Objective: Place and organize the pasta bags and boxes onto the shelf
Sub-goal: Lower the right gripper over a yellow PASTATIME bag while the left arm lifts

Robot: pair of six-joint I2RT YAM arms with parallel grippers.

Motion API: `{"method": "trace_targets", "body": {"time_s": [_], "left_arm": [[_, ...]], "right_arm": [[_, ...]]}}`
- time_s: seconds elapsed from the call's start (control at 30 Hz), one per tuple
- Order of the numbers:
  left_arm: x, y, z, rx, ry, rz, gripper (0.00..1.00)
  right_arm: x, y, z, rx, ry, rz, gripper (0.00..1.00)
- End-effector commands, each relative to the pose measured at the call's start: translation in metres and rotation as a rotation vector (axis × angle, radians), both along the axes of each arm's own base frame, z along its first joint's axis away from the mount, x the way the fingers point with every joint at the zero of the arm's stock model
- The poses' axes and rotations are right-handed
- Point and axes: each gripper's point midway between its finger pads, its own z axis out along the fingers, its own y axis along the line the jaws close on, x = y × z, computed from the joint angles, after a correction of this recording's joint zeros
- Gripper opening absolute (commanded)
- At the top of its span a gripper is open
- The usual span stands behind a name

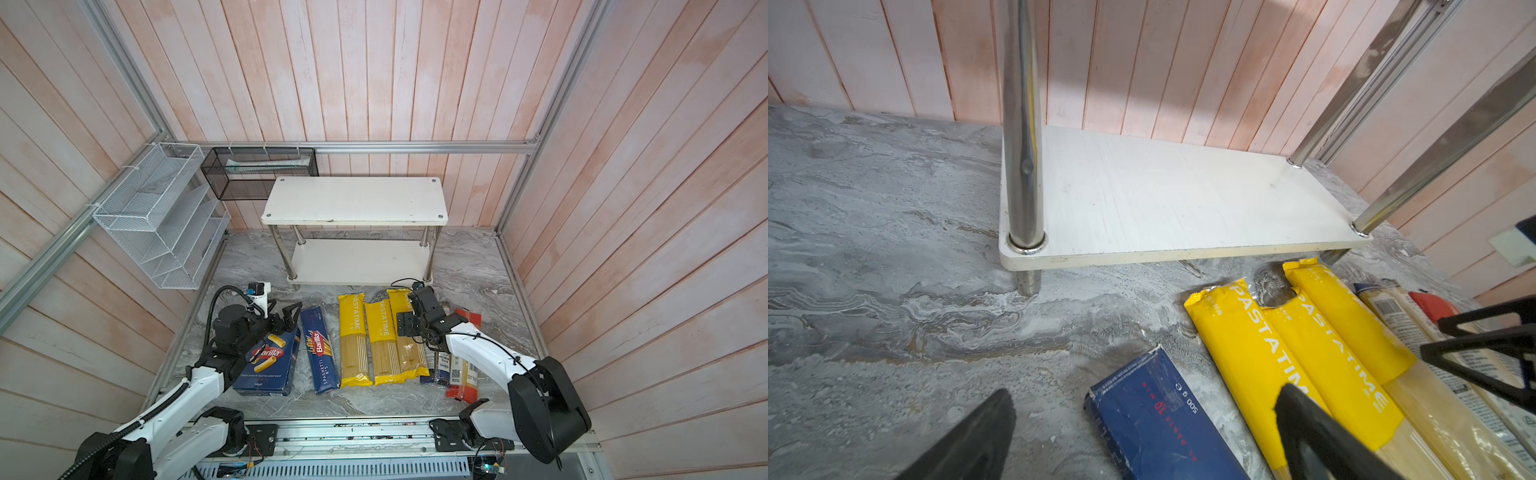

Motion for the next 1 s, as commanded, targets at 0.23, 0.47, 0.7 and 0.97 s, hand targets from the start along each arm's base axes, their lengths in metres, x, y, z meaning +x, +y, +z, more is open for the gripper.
{"method": "trace_targets", "body": {"time_s": [0.23, 0.47, 0.7, 0.97], "left_arm": [[0.001, -0.007, 0.007, 0.01, -0.029, -0.043, 1.0], [0.002, -0.007, 0.007, 0.011, -0.027, -0.042, 1.0], [0.003, -0.008, 0.006, 0.011, -0.024, -0.044, 1.0], [0.002, -0.008, 0.006, 0.011, -0.023, -0.048, 1.0]], "right_arm": [[-0.019, 0.004, -0.035, -0.027, 0.099, 0.001, 0.91], [-0.018, 0.002, -0.044, -0.043, 0.114, -0.017, 0.9], [-0.019, 0.006, -0.05, -0.043, 0.127, -0.023, 0.9], [-0.021, 0.003, -0.057, -0.089, 0.129, -0.057, 0.89]]}}
